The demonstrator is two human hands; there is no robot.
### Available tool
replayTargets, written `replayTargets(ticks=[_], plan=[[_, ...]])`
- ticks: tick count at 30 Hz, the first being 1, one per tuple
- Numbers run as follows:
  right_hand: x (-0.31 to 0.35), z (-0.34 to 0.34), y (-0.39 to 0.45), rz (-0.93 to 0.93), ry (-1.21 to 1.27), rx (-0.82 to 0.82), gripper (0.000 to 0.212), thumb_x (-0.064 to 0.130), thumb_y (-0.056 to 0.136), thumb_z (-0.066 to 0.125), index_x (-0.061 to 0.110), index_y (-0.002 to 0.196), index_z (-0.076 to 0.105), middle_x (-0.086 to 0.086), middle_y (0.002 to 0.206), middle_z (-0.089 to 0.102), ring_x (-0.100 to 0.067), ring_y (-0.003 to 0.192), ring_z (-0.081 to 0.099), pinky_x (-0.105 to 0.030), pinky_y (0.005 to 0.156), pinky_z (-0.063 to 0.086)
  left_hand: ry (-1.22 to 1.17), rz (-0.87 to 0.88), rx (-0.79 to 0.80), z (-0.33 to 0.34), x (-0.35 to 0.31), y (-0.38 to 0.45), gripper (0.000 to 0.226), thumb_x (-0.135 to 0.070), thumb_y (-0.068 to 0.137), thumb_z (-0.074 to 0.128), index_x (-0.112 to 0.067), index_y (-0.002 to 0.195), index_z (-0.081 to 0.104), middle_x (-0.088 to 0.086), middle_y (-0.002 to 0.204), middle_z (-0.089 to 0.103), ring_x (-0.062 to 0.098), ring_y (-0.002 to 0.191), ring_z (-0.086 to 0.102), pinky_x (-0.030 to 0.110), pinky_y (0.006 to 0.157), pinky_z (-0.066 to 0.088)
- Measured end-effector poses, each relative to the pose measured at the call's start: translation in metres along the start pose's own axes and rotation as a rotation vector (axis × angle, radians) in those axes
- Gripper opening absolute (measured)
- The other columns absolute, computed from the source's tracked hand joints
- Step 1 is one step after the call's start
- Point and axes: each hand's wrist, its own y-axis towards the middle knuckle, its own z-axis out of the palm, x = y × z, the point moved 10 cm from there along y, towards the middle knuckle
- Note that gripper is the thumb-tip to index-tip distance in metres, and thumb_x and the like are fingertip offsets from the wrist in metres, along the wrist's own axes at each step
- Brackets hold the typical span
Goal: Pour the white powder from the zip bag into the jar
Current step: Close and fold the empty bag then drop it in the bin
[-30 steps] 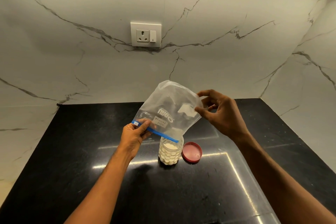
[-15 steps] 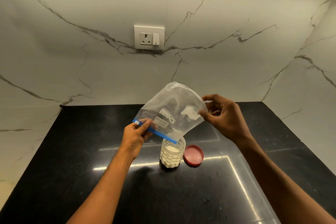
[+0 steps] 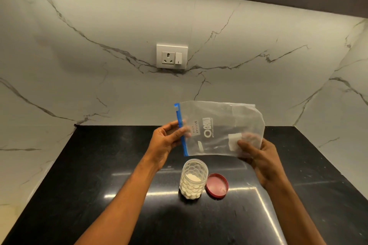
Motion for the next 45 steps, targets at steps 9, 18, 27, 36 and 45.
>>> replayTargets(ticks=[9,18,27,36,45], plan=[[-0.087,0.004,-0.028,0.259,0.418,-0.097,0.032,0.002,0.081,0.065,0.009,0.112,0.065,-0.014,0.101,0.072,-0.029,0.088,0.068,-0.037,0.066,0.060,-0.012,-0.149,-0.122,-0.006,0.059,-0.024,0.044,-0.014,0.079,0.075,0.004,0.118,0.065,0.024,0.104,0.074,0.037,0.094,0.073,0.050,0.090,0.058],[-0.110,-0.017,-0.035,0.313,0.142,-0.114,0.071,0.035,0.063,0.088,0.010,0.123,0.060,-0.018,0.114,0.071,-0.036,0.107,0.066,-0.048,0.088,0.052,-0.004,-0.002,-0.165,-0.016,0.003,-0.019,0.023,-0.011,0.096,0.056,-0.005,0.115,0.067,0.017,0.109,0.074,0.031,0.098,0.072,0.043,0.083,0.061],[-0.020,0.038,0.011,-0.028,-0.271,0.103,0.051,0.047,0.084,0.063,0.028,0.132,0.058,0.008,0.125,0.065,-0.010,0.114,0.061,-0.035,0.096,0.051,-0.028,0.058,-0.088,-0.022,-0.035,-0.019,0.025,-0.003,0.095,0.049,-0.006,0.098,0.073,0.016,0.098,0.074,0.023,0.084,0.070,0.029,0.070,0.061],[0.043,0.113,0.019,-0.241,-0.058,0.209,0.022,0.027,0.093,0.061,0.009,0.102,0.070,-0.010,0.083,0.073,-0.022,0.078,0.070,-0.036,0.074,0.060,0.018,0.037,-0.059,-0.053,-0.058,-0.023,0.032,-0.011,0.090,0.053,0.011,0.111,0.063,0.033,0.114,0.067,0.041,0.101,0.065,0.040,0.080,0.059],[0.038,0.171,-0.017,-0.348,-0.168,0.362,0.018,0.021,0.095,0.062,0.007,0.092,0.074,-0.012,0.079,0.074,-0.020,0.072,0.071,-0.032,0.067,0.058,0.916,0.589,-0.336,-0.042,-0.147,-0.049,0.024,-0.031,0.086,0.069,-0.025,0.109,0.068,-0.010,0.106,0.072,0.005,0.099,0.068,0.029,0.089,0.054]])
